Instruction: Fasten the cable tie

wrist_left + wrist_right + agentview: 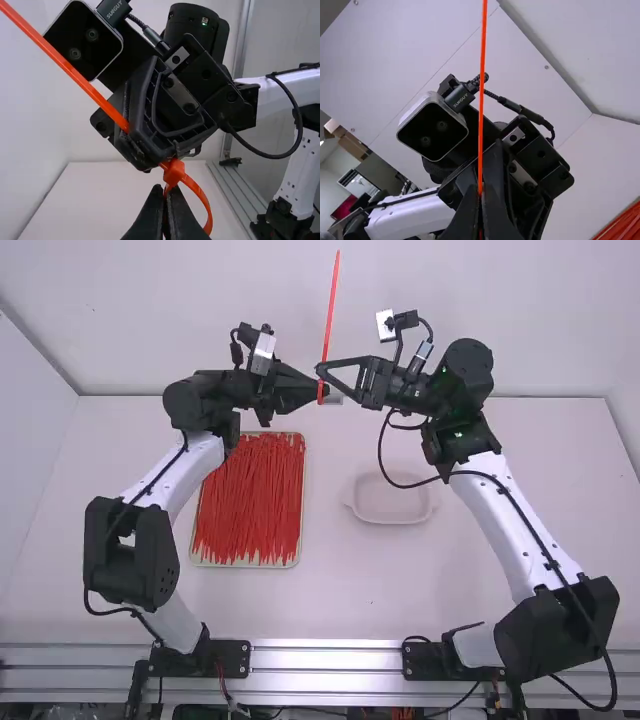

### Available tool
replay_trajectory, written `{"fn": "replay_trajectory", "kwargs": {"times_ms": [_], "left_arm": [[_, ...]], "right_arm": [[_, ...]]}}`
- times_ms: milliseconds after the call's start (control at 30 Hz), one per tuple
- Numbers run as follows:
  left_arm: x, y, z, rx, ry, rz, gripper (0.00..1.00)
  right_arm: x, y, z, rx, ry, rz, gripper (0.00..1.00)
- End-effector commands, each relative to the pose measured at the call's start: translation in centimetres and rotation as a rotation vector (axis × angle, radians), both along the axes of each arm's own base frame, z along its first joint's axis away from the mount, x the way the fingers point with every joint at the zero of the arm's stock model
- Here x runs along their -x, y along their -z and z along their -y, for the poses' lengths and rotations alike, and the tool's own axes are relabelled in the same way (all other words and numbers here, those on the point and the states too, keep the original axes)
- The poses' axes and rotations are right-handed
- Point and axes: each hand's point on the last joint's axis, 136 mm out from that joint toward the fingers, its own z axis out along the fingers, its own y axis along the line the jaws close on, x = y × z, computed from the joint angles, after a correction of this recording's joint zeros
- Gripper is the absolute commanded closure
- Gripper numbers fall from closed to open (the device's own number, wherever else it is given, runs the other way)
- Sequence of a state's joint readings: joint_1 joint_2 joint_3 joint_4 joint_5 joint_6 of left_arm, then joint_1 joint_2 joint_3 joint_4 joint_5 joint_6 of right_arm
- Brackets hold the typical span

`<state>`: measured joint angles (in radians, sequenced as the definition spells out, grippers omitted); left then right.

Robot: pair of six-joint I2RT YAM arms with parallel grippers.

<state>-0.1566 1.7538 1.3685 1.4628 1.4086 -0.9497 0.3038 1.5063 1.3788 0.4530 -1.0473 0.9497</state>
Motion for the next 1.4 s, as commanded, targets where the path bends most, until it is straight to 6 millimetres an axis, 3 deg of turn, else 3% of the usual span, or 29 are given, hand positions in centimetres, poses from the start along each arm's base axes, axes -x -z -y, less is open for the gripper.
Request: {"fn": "replay_trajectory", "kwargs": {"times_ms": [0, 300, 400, 433, 467, 533, 567, 600, 633, 667, 767, 967, 1100, 1233, 1333, 1367], "left_arm": [[0.3, -0.8, 0.2, 0.011, 0.003, 0.029, 0.98], [0.1, -0.8, 0.3, 0.013, 0.001, 0.006, 0.98], [0.0, -0.8, 0.1, 0.013, -0.005, 0.006, 0.84], [-0.1, -0.8, 0.0, 0.012, -0.009, 0.006, 0.85], [0.0, -0.7, 0.0, 0.010, -0.006, 0.005, 0.93], [0.0, -0.7, 0.1, 0.010, -0.005, 0.005, 0.93], [-0.2, -0.7, -0.1, 0.010, -0.010, 0.005, 0.73], [-0.2, -0.7, -0.2, 0.010, -0.014, 0.004, 0.69], [-0.5, -0.7, -0.5, 0.012, -0.023, -0.001, 0.19], [-0.8, -0.7, -0.7, 0.011, -0.031, -0.018, 0.01], [-1.9, -0.4, -1.3, 0.014, -0.059, -0.084, 0.01], [-4.3, 2.4, -2.6, -0.055, -0.085, -0.248, 0.00], [-5.1, 5.6, -3.0, -0.112, -0.073, -0.366, 0.01], [-5.4, 9.1, -3.1, -0.150, -0.084, -0.411, 0.01], [-6.3, 11.0, -3.2, -0.173, -0.155, -0.463, 0.01], [-7.0, 13.0, -3.5, -0.213, -0.231, -0.508, 0.01]], "right_arm": [[0.4, -0.5, 0.1, -0.004, -0.004, 0.030, 1.00], [0.4, -0.5, 0.1, -0.002, -0.002, 0.037, 1.00], [0.3, -0.5, 0.2, 0.002, 0.001, 0.049, 1.00], [0.1, -0.4, 0.5, 0.004, 0.005, 0.047, 1.00], [0.0, -0.3, 0.8, 0.007, 0.008, 0.042, 1.00], [-0.1, -0.2, 1.1, 0.010, 0.007, 0.044, 1.00], [-0.4, 0.0, 1.5, 0.016, 0.014, 0.038, 1.00], [-0.5, 0.1, 1.6, 0.018, 0.018, 0.036, 1.00], [-0.8, 0.3, 2.0, 0.026, 0.031, 0.030, 1.00], [-1.2, 0.7, 2.4, 0.035, 0.044, 0.028, 1.00], [-2.0, 1.6, 3.5, 0.063, 0.078, 0.015, 1.00], [-3.2, 4.7, 5.5, 0.154, 0.130, -0.009, 1.00], [-3.7, 7.4, 6.4, 0.240, 0.168, -0.020, 1.00], [-4.7, 11.4, 7.8, 0.386, 0.274, -0.069, 1.00], [-4.8, 13.0, 8.2, 0.454, 0.309, -0.084, 1.00], [-5.0, 14.5, 8.3, 0.494, 0.333, -0.098, 1.00]]}}
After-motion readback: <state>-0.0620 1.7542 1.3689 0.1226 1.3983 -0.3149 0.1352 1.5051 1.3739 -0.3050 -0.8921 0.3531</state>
